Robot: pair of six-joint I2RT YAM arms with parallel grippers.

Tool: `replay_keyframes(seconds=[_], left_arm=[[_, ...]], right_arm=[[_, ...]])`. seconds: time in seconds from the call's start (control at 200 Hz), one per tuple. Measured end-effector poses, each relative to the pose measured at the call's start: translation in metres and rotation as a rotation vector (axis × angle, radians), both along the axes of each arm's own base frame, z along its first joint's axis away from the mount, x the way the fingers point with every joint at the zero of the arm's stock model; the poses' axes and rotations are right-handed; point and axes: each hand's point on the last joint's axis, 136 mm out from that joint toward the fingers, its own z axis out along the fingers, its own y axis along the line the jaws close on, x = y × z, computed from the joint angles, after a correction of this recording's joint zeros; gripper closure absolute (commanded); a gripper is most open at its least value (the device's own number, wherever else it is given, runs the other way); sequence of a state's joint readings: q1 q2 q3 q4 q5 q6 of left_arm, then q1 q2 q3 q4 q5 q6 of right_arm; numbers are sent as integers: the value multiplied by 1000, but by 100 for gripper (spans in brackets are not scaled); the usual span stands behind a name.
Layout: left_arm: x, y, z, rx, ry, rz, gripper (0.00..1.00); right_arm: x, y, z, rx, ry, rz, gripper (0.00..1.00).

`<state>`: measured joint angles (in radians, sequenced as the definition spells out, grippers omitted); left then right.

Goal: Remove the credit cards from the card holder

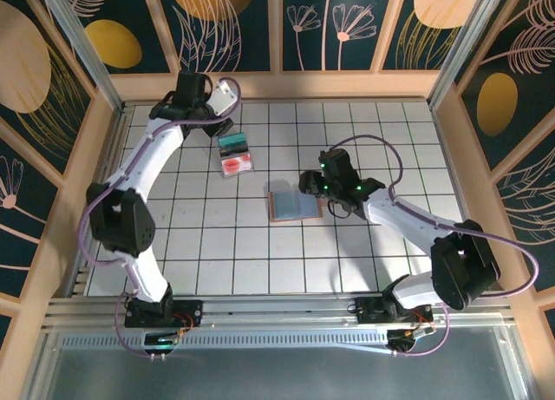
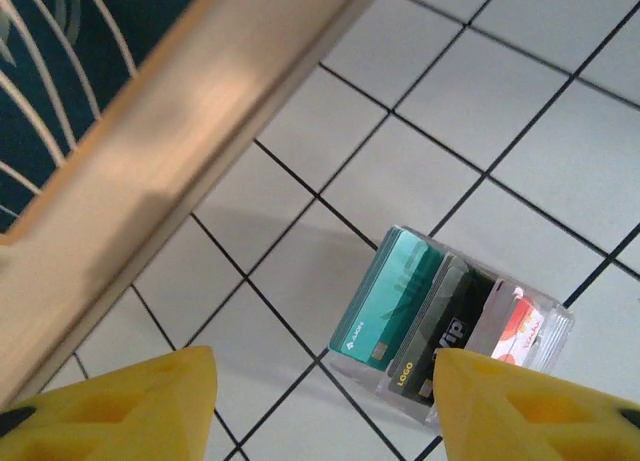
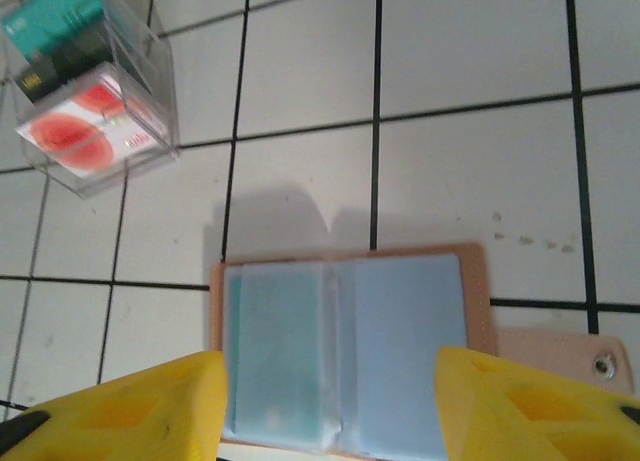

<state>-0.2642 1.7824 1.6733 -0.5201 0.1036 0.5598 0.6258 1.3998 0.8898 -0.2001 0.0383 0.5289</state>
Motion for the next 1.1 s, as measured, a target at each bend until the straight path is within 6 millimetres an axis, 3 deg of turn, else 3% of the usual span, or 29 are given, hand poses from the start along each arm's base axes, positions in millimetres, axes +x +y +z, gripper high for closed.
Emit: replay_keyframes(seconds=[0.13, 0.55, 0.846, 1.101], left_arm=[[-18, 6, 16, -114, -71, 80, 1], [-73, 35, 25, -567, -185, 387, 1], [-108, 58, -1, -792, -182, 562, 1], [-117, 72, -17, -857, -189, 665, 1]], right_arm=[[-8, 8, -14, -53, 33, 23, 43], [-28, 46, -41, -168, 84, 116, 47], [-32, 66, -58, -222, 120, 165, 46], [-31, 70, -77, -278, 157, 184, 41]])
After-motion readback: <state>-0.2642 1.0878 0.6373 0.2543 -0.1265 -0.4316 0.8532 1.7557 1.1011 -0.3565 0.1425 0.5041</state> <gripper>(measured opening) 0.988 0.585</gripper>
